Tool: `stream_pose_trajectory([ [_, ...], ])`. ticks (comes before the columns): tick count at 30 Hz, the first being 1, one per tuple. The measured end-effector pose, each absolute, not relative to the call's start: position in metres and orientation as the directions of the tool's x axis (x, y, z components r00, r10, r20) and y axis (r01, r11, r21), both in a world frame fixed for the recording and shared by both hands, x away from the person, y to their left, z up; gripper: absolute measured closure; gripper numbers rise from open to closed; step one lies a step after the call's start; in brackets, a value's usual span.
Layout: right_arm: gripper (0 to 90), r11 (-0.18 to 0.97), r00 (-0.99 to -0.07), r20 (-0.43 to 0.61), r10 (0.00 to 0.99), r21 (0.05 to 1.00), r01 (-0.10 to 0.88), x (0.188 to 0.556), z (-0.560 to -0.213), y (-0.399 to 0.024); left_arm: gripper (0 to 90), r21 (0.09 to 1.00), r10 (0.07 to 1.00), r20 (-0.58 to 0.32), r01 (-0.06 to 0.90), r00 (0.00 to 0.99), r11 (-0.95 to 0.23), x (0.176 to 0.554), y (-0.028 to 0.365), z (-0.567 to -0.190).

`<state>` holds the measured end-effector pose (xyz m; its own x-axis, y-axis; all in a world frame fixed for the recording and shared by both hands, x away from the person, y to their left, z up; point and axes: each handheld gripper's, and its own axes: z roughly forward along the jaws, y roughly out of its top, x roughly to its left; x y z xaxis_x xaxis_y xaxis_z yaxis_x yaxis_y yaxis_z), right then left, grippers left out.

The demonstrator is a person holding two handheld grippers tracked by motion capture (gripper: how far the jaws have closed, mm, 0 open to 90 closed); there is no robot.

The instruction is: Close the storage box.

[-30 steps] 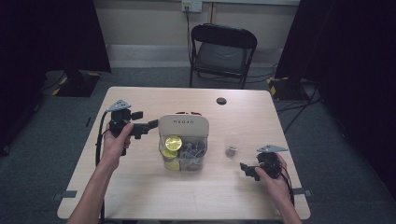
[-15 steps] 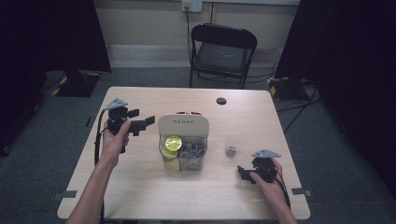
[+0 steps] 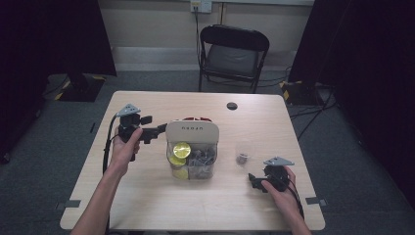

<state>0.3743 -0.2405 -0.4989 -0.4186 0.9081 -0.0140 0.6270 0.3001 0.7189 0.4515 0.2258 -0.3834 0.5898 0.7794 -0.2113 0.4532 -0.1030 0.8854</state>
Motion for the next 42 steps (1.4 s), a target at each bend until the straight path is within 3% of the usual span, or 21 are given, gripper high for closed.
stream_pose_trajectory([
  [35,11.6,0.301,-0.427,-0.015,0.904,0.732,0.611,0.374,-0.501,-0.241,22.2,0.883,0.751,-0.243,0.461,0.614,-0.092,0.443,0.227,-0.380],
  [42,11.6,0.302,-0.428,-0.016,0.904,0.732,0.611,0.374,-0.501,-0.241,17.2,0.883,0.735,-0.242,0.457,0.634,-0.104,0.440,0.223,-0.378],
])
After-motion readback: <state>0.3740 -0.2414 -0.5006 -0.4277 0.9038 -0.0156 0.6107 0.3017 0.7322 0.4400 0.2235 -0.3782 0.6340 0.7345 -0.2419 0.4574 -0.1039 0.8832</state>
